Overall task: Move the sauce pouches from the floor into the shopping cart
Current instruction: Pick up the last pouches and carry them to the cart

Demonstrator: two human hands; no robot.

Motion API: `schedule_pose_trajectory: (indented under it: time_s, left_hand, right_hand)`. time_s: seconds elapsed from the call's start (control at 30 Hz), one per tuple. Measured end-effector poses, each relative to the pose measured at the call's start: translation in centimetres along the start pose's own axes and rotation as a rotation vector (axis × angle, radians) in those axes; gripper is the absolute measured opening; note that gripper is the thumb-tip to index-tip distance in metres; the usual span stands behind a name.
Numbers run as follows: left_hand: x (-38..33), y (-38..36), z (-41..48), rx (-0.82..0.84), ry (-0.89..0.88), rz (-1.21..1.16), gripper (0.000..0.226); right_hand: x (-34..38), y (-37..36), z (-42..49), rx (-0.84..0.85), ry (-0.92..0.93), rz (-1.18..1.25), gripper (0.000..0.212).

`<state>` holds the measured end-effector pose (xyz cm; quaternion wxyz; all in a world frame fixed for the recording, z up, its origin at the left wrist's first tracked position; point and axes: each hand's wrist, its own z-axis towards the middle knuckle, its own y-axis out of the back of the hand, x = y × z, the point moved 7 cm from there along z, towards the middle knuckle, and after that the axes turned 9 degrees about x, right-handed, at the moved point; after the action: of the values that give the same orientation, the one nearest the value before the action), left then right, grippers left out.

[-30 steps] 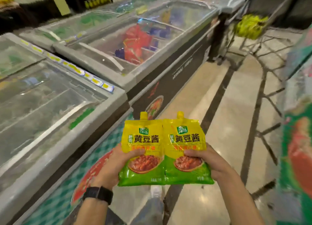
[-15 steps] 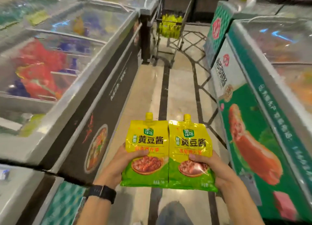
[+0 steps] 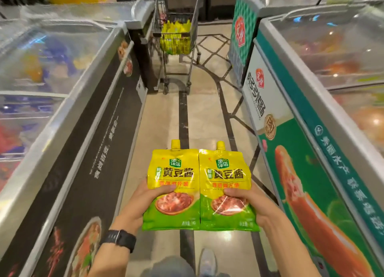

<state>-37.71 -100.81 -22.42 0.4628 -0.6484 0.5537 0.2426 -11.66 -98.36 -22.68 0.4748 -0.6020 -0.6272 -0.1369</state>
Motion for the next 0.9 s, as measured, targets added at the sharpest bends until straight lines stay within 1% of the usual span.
schedule_pose_trajectory:
  time_s: [0.07,0.13,0.2,0.3,0.37,0.4,0.43,0.47,0.53,0.57,0.6,0.63,0.7,0.73,0.77,0.83,0.87,0.9]
  left_hand:
    - [-2.4,0.0,4.0,0.006,-0.005,0.0,0.082]
    - [-5.0,0.1,8.3,0.003,-0.014,-0.006,0.083]
    - [-7.4,0.3,13.0,0.015,-0.015,0.003,0.088]
    - [-11.1,0.6,20.9,0.049,-0.003,0.011,0.101]
    - [-14.0,0.8,26.4,0.063,-0.018,0.025,0.103]
    - [-15.6,0.9,29.1,0.066,-0.02,0.039,0.103]
    - [-17.1,0.8,31.6,0.072,-0.02,0.052,0.103]
    - [-18.7,0.6,34.0,0.085,-0.02,0.058,0.103]
    - [-21.9,0.2,38.7,0.109,-0.018,0.058,0.097]
    - [-23.4,0.0,41.0,0.116,-0.018,0.062,0.091]
    - [-24.8,-0.2,43.2,0.126,-0.018,0.069,0.085]
    - [-26.1,-0.3,45.4,0.135,-0.019,0.072,0.081]
    - [-28.7,-0.6,49.8,0.14,-0.028,0.077,0.087]
    - [-29.9,-0.8,51.9,0.143,-0.032,0.085,0.088]
    - [-31.0,-1.0,54.3,0.151,-0.035,0.092,0.084]
    - [-32.8,-1.2,59.2,0.155,-0.03,0.093,0.067]
    - [-33.8,-1.4,61.6,0.148,-0.024,0.087,0.065]
    - [-34.8,-1.6,64.1,0.137,-0.017,0.082,0.067]
  right_hand:
    - [2.9,1.4,3.3,-0.008,-0.011,0.001,0.052]
    - [5.9,2.5,6.8,-0.025,-0.012,0.01,0.059]
    - [8.9,3.9,10.7,-0.043,-0.011,0.012,0.056]
    - [14.3,5.8,16.8,-0.058,0.004,0.013,0.051]
    - [18.2,7.1,20.7,-0.08,0.019,-0.005,0.062]
    - [20.1,7.8,22.5,-0.103,0.029,0.002,0.06]
    - [22.0,8.7,24.2,-0.134,0.032,0.013,0.052]
    - [23.8,9.4,26.0,-0.143,0.028,0.022,0.049]
    - [27.2,10.8,29.3,-0.167,-0.001,0.017,0.061]
    - [29.0,11.5,30.8,-0.186,0.009,-0.004,0.064]
    - [30.6,12.5,32.4,-0.208,0.028,-0.027,0.063]
    - [32.6,12.9,33.7,-0.219,0.042,-0.052,0.058]
    - [36.1,14.2,36.7,-0.229,0.065,-0.033,0.039]
    - [37.7,14.9,38.3,-0.228,0.072,-0.017,0.034]
    - [39.2,15.8,40.1,-0.226,0.084,-0.003,0.037]
    - [41.8,17.8,44.1,-0.2,0.073,0.005,0.059]
    - [43.1,19.0,46.2,-0.199,0.061,0.005,0.064]
    - [44.6,20.3,48.4,-0.203,0.058,0.014,0.061]
